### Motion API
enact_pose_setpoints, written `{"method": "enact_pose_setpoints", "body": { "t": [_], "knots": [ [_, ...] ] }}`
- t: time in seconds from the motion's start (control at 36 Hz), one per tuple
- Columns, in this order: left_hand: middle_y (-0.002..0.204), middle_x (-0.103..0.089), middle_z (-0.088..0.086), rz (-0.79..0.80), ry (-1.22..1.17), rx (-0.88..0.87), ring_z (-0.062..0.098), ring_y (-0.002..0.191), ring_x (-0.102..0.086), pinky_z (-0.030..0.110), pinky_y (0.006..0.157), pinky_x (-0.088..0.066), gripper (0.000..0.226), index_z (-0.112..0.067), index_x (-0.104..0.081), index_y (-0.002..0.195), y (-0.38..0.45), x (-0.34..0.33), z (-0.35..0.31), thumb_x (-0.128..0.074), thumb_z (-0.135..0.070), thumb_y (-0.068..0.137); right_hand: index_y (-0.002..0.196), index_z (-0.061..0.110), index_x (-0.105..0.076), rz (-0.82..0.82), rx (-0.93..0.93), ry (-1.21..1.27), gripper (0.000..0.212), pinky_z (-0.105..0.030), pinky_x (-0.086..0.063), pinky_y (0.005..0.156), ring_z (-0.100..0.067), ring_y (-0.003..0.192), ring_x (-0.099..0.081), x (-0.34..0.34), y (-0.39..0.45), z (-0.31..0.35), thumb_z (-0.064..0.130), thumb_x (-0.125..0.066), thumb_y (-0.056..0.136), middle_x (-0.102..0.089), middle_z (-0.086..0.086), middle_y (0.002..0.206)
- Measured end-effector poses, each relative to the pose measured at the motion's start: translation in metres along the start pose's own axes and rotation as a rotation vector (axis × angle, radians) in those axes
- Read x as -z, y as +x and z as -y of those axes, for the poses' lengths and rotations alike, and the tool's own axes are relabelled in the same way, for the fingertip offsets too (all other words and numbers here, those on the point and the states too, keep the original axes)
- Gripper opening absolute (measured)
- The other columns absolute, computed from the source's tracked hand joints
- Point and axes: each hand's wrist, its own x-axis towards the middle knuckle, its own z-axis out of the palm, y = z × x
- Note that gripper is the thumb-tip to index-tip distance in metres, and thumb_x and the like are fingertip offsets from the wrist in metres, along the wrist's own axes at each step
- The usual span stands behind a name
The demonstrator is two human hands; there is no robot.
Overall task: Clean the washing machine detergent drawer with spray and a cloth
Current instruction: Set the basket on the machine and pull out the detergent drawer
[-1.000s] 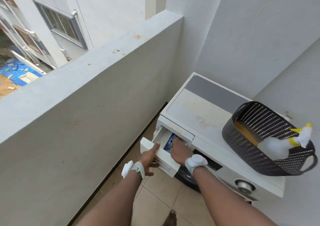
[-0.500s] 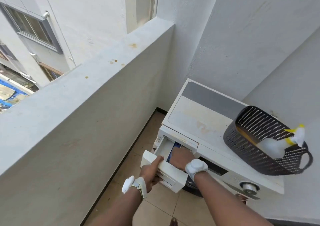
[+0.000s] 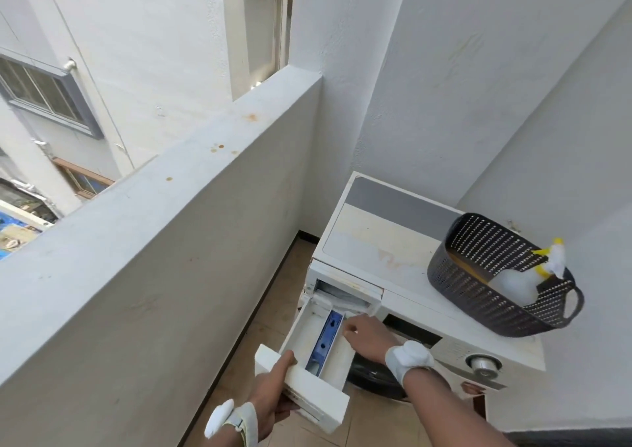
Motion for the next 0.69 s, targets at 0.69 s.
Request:
{"method": "enact_pose_setpoints", "body": {
  "t": [0.69],
  "knots": [
    [0.102, -0.076, 0.016, 0.041, -0.202, -0.436, 0.035, 0.084, -0.078, 0.036, 0.065, -0.060, 0.059, -0.010, -0.065, 0.105, -0.058, -0.074, -0.211, -0.078, -0.057, 0.071, 0.112, 0.022, -0.074, -0.720, 0.338, 0.310, 0.018, -0.023, -0.041, 0.097, -0.012, 0.115, -0.063, 0.141, -0.039, 0.061, 0.029, -0.060, 0.102, -0.072, 0.012, 0.120]
  ]
}}
